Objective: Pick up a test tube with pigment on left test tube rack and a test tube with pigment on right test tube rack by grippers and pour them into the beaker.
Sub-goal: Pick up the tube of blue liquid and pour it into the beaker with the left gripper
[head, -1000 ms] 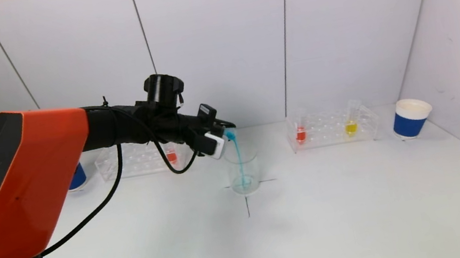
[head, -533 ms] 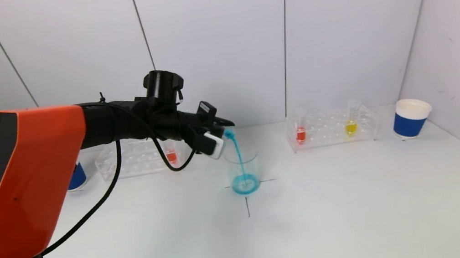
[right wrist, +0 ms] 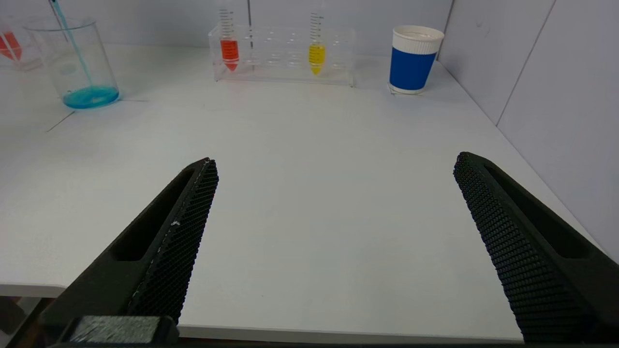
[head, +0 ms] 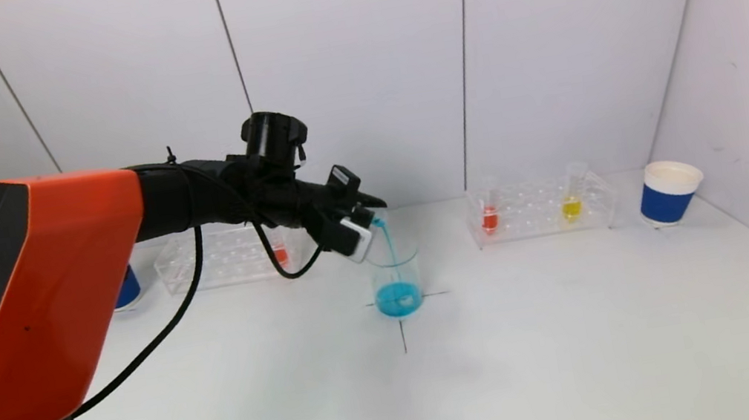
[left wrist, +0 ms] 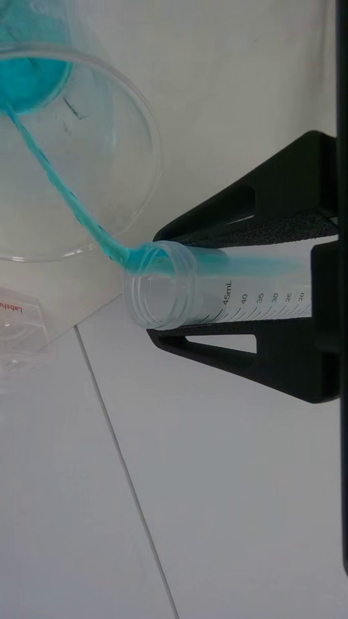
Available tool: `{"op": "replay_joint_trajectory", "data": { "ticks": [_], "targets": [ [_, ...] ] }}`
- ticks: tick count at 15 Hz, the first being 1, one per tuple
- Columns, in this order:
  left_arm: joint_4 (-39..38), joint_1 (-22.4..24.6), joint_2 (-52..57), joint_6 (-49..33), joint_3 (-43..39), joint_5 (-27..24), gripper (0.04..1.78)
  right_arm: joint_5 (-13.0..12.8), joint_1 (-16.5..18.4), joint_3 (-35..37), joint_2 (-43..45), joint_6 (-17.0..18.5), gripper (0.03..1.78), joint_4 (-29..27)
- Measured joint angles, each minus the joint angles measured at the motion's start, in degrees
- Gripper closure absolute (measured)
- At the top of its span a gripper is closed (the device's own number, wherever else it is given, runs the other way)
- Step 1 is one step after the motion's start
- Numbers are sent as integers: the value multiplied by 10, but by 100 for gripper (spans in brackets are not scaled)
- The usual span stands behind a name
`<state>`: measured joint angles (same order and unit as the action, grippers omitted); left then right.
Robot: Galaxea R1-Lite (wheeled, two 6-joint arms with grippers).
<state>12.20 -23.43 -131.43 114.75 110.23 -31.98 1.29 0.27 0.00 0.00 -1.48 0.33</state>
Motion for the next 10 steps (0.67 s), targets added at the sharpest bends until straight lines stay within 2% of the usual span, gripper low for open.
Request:
{"op": "replay_joint_trajectory", "data": {
  "ticks": [10],
  "targets": [
    [34,-1,4,29,14,23,138,0,0,0,0,0,4,0]
  ]
}}
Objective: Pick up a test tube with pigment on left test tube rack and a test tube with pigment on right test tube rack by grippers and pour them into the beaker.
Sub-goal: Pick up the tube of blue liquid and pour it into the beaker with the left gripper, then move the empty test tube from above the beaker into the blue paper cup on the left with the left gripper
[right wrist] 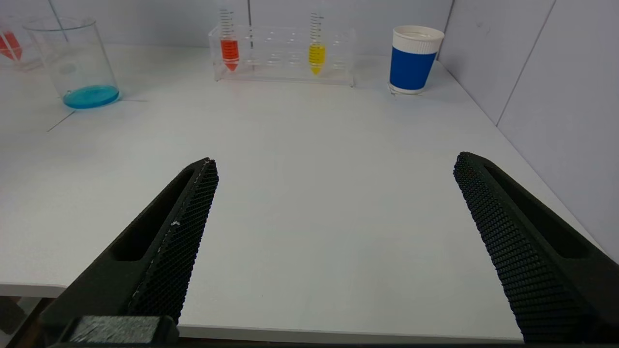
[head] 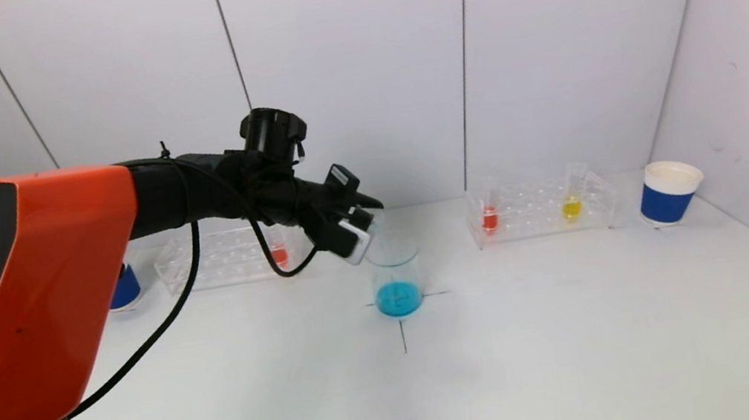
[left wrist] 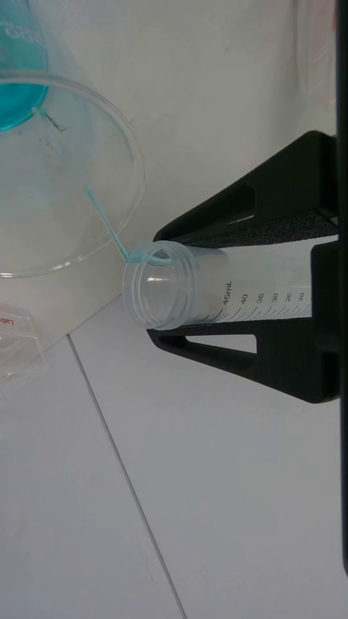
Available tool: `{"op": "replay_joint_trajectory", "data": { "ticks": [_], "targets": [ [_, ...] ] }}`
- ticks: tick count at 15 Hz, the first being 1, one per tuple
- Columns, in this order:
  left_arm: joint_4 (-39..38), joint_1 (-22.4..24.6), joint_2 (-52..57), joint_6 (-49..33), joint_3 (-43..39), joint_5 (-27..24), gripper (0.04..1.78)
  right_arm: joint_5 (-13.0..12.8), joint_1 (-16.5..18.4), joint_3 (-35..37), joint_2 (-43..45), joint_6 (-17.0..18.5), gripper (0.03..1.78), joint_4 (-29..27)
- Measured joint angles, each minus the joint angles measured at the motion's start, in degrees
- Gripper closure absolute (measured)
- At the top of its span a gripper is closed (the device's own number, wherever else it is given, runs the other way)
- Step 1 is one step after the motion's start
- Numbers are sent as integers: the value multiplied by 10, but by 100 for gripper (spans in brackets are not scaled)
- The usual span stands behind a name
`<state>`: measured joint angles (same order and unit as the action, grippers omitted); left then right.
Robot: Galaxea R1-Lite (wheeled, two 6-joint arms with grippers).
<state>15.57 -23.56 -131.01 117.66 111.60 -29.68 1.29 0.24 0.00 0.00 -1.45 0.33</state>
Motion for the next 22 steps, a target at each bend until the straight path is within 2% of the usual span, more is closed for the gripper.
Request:
{"op": "replay_joint_trajectory", "data": {
  "ticks": [8,16,19,22],
  "targets": [
    [5,-1,5,-13,1,1,138,0,0,0,0,0,4,0],
    [-4,-1,32,-161,-2,-16,138,0,0,0,0,0,4,0],
    [-53,-1,45,-211,-14,-24,138,0,0,0,0,0,4,0],
    [-134,-1,62,-275,-43,-21,138,0,0,0,0,0,4,0]
  ]
}}
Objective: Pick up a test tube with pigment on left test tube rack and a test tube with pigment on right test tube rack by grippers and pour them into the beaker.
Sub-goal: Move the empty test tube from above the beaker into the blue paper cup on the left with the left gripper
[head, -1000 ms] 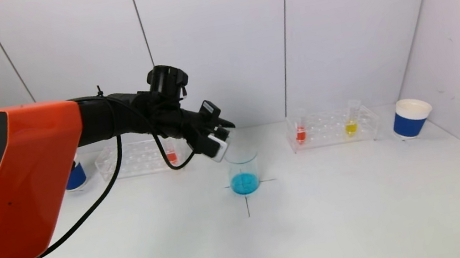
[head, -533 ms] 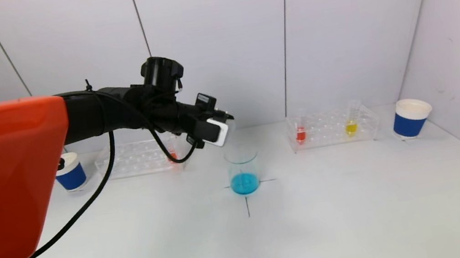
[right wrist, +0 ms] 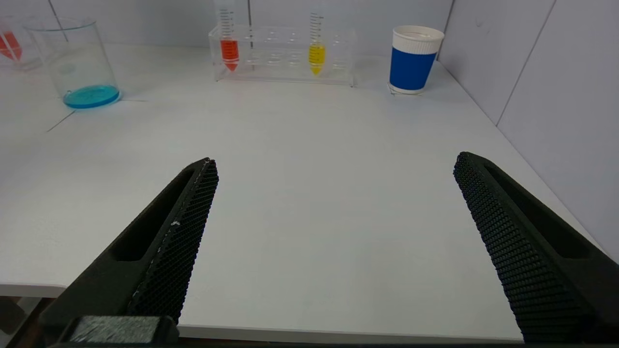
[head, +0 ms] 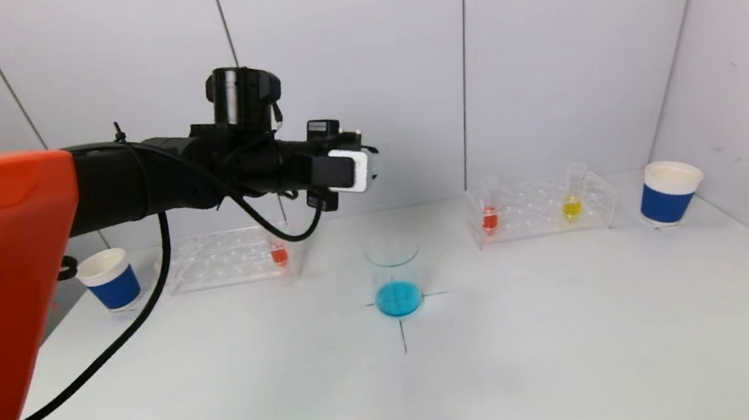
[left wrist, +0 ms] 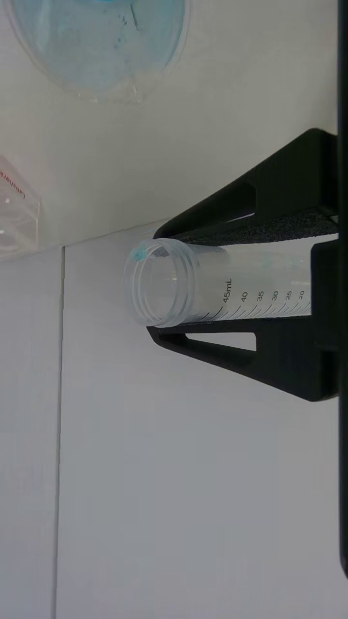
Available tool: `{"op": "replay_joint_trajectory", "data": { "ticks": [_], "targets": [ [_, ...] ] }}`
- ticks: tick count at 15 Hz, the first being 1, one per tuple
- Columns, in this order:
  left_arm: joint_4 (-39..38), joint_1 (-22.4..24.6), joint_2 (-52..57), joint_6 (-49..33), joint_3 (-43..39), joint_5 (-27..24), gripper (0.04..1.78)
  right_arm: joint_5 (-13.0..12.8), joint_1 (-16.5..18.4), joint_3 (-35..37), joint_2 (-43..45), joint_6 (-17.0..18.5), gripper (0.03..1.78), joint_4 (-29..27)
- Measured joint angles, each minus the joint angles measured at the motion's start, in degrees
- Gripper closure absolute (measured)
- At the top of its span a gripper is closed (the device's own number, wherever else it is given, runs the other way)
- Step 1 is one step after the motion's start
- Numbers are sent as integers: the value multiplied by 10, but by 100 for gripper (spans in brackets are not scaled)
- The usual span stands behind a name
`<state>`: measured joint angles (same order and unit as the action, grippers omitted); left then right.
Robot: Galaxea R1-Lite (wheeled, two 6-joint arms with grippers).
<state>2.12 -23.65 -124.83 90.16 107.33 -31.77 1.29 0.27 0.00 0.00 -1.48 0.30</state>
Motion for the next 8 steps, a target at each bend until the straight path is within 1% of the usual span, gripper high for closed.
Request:
{"op": "replay_joint_trajectory", "data": {
  "ticks": [2,5,7,8],
  "targets": [
    [-35,-1,14,-49,-23,4,138,0,0,0,0,0,4,0],
    [-105,-2,39,-133,-48,41,138,0,0,0,0,0,4,0],
    [-163,-3,51,-218,-53,64,138,0,0,0,0,0,4,0],
    [-188,-5,58,-274,-53,87,138,0,0,0,0,0,4,0]
  ]
}}
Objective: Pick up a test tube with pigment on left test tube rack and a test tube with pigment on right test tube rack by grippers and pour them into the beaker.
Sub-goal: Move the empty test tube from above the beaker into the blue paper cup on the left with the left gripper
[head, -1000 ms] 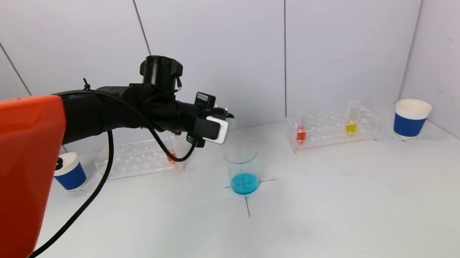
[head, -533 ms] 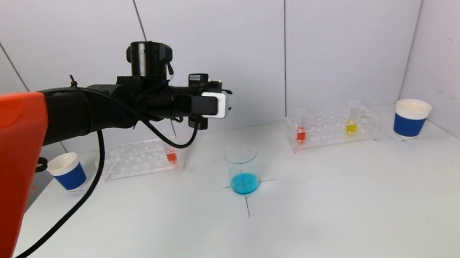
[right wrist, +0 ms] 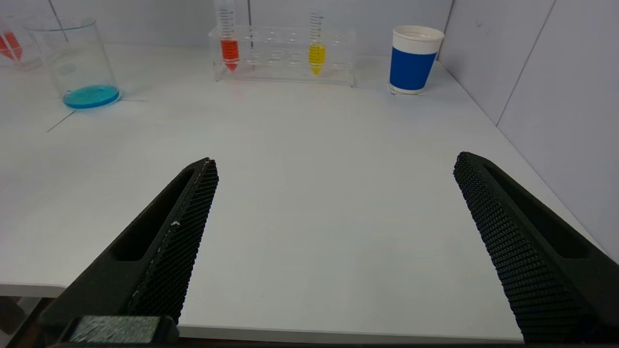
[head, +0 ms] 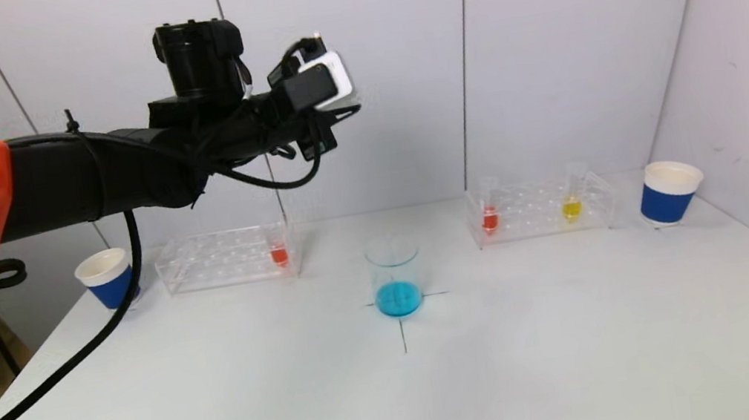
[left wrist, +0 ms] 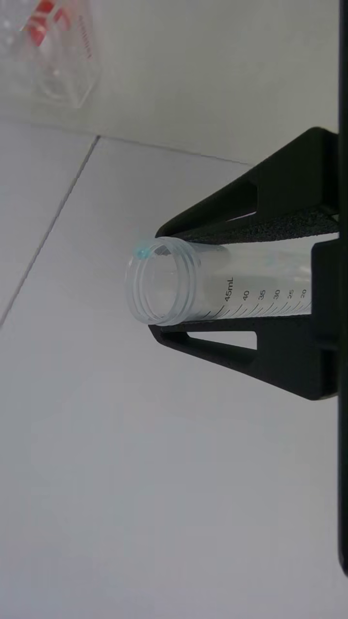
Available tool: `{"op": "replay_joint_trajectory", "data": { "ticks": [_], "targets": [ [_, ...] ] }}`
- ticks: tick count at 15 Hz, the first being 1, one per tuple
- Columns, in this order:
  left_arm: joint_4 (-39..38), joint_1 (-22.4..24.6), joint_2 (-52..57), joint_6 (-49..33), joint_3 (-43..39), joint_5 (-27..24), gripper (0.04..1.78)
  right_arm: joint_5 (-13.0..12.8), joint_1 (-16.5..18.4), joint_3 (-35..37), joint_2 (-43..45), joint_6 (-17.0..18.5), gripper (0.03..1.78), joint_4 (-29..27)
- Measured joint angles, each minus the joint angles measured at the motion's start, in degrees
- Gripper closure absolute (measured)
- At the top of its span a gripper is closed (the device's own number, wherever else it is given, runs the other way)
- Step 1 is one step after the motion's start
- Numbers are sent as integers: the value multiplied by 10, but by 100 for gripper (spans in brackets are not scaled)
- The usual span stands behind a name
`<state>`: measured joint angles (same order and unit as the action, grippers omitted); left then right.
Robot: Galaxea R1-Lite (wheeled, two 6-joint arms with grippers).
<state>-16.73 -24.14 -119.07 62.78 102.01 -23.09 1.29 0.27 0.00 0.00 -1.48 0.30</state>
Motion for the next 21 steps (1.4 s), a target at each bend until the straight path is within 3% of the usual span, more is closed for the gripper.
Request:
{"op": "replay_joint_trajectory", "data": {
  "ticks": [3,6,8,11,15,21],
  "targets": [
    [-24,-3,23,-159,7,105,138,0,0,0,0,0,4,0],
    [-23,-1,42,-307,33,249,138,0,0,0,0,0,4,0],
    [-7,19,49,-353,50,315,138,0,0,0,0,0,4,0],
    [45,68,70,-377,62,331,138,0,0,0,0,0,4,0],
    [123,130,105,-473,67,332,138,0,0,0,0,0,4,0],
    [128,229,127,-582,54,338,138,0,0,0,0,0,4,0]
  ]
}}
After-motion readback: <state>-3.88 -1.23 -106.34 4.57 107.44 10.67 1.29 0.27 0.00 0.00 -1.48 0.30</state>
